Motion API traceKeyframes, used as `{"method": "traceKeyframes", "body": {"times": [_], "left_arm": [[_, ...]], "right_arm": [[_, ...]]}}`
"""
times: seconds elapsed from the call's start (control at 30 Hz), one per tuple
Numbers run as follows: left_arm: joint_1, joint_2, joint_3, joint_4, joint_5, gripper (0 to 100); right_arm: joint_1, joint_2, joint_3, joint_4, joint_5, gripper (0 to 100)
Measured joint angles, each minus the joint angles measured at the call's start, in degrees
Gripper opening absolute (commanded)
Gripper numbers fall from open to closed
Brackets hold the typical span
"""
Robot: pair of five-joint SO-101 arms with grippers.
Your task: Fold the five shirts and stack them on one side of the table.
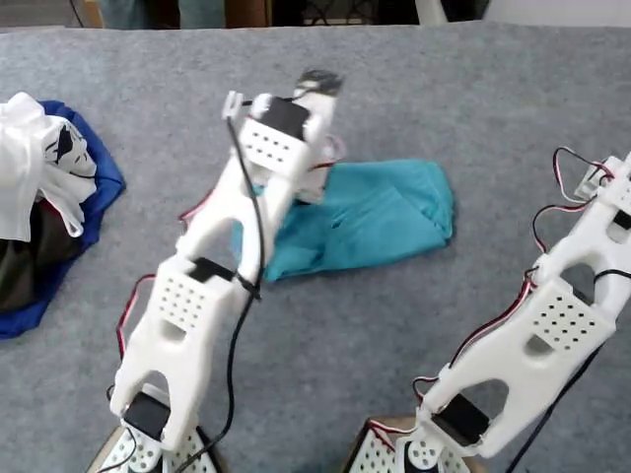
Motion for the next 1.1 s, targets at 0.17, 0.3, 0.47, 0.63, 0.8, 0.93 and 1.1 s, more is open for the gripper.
{"method": "traceKeyframes", "body": {"times": [0.17, 0.3, 0.47, 0.63, 0.8, 0.93, 1.1], "left_arm": [[3.96, 0.0, -1.41, -8.35, 3.78, 3], [6.42, 0.0, -0.7, -15.65, 4.48, 3], [8.7, 0.09, 0.44, -21.89, 4.75, 3], [11.08, 2.9, 0.44, -24.53, 4.75, 3], [13.27, 3.87, 0.44, -28.57, 4.75, 3], [14.42, 3.87, 0.88, -30.51, 4.75, 3], [14.77, 4.22, 0.88, -32.44, 4.75, 3]], "right_arm": [[0.0, 0.0, -0.09, 0.0, 0.0, 25.4], [0.18, 0.0, -0.09, 0.0, 0.09, 25.4], [1.32, 0.0, -0.09, 0.0, 0.0, 25.4], [1.32, 0.0, -0.09, 0.0, 0.0, 25.4], [1.32, 0.0, -0.09, 0.0, 0.0, 25.4], [1.32, 0.0, -0.09, 0.0, 0.0, 25.4], [1.32, 0.0, -0.09, 0.0, 0.0, 25.4]]}}
